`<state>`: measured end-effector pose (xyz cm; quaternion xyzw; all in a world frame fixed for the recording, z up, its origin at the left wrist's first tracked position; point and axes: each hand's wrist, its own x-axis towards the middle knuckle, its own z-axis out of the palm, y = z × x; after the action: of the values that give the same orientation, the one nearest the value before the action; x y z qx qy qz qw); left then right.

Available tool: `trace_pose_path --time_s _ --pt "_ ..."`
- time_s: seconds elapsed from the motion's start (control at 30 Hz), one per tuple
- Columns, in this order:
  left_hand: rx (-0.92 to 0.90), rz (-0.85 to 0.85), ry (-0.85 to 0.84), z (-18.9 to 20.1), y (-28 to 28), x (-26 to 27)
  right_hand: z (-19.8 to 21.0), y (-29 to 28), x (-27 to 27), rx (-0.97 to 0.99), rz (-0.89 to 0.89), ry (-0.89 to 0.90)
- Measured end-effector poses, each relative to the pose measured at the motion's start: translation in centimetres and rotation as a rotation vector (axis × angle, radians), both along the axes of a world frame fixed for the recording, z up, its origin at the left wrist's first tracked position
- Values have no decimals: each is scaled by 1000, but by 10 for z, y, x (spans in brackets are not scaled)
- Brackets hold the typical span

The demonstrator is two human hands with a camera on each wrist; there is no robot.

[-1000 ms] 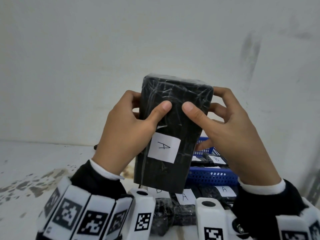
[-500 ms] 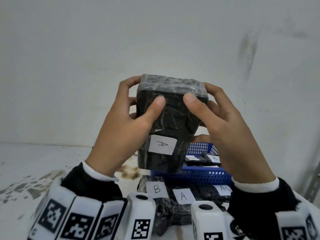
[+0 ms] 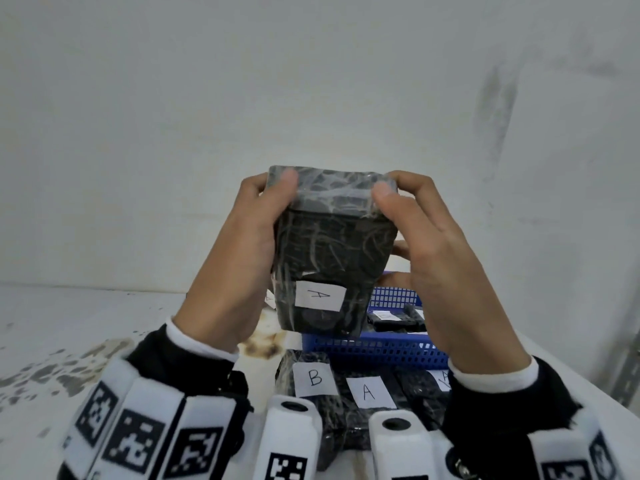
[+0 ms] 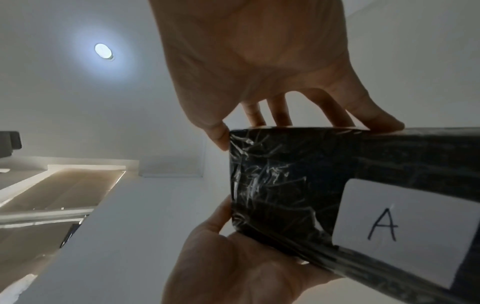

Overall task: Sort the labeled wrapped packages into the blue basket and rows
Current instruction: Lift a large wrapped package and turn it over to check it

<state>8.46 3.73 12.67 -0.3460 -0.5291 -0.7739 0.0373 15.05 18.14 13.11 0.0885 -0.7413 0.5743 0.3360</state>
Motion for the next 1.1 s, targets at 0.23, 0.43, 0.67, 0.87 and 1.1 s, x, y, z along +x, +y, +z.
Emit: trace_pose_path --time_s 0.23,0.43,0.67,0.87,1.1 --pt "-196 -14 144 2 -9 0 1 2 0 7 -28 28" --pt "-106 138 155 2 -13 -7 5 8 3 174 -2 51" --pt "144 157 -77 12 -25 -6 -4 34 -8 417 -164 -128" --pt "281 73 -246 11 -15 1 -21 66 -4 91 5 -204" --pt "41 40 -326 2 8 19 -32 97 36 -236 4 -180"
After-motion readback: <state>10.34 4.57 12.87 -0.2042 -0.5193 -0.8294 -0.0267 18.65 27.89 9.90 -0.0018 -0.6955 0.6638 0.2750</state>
